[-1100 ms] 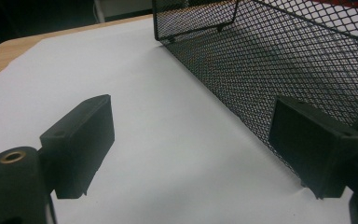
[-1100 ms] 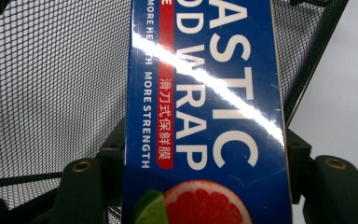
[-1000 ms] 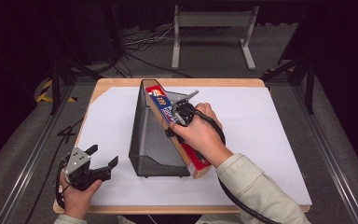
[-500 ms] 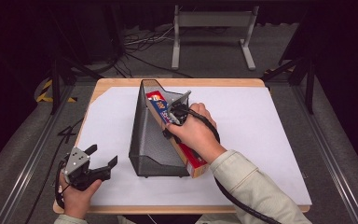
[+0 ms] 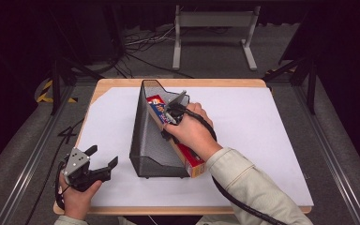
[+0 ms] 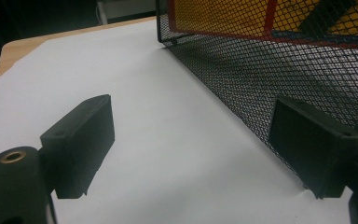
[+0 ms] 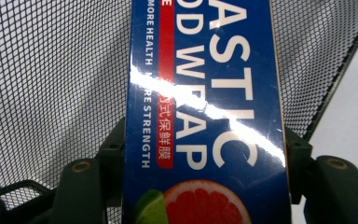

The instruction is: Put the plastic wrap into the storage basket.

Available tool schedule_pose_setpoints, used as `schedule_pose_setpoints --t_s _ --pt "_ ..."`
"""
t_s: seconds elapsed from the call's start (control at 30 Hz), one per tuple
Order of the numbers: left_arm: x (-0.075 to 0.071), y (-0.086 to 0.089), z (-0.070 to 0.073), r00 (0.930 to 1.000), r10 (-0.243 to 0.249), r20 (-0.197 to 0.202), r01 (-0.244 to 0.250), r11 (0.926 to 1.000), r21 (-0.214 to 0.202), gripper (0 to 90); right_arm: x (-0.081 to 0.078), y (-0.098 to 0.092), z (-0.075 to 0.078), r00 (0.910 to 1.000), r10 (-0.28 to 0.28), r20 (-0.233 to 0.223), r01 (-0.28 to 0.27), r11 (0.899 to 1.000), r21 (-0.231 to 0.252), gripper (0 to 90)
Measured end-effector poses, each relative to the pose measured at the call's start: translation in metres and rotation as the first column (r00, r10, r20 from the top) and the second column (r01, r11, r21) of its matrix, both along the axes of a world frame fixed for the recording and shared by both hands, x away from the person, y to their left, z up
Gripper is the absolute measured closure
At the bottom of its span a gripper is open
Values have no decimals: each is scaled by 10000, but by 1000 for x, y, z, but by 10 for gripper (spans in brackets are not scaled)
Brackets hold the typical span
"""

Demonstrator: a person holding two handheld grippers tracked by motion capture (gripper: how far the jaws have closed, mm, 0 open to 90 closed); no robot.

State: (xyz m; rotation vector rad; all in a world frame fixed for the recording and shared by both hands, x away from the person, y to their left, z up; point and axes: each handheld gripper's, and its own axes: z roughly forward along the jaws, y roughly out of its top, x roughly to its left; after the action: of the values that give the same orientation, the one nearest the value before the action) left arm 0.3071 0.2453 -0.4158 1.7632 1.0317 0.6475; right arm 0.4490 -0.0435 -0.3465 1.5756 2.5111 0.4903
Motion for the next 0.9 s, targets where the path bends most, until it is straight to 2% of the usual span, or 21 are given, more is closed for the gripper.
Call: schedule_pose_setpoints --t_s 0.33,0.6,0.7,0.9 --pt "-1 1 0 10000 29 -6 -29 10000 12 152 6 3 -5 9989 -5 -463 -2 9999 -148 385" --pt "0 0 -1 10000 5 -35 -5 10000 33 152 7 4 -5 9987 103 -506 -113 9998 -188 371" --pt "0 0 -1 10000 -18 -33 18 10000 63 152 7 2 -4 9985 32 -553 -19 9997 236 315" --pt "0 0 0 10000 -6 -53 6 10000 46 152 6 -2 -3 9992 88 -401 -67 9985 543 272"
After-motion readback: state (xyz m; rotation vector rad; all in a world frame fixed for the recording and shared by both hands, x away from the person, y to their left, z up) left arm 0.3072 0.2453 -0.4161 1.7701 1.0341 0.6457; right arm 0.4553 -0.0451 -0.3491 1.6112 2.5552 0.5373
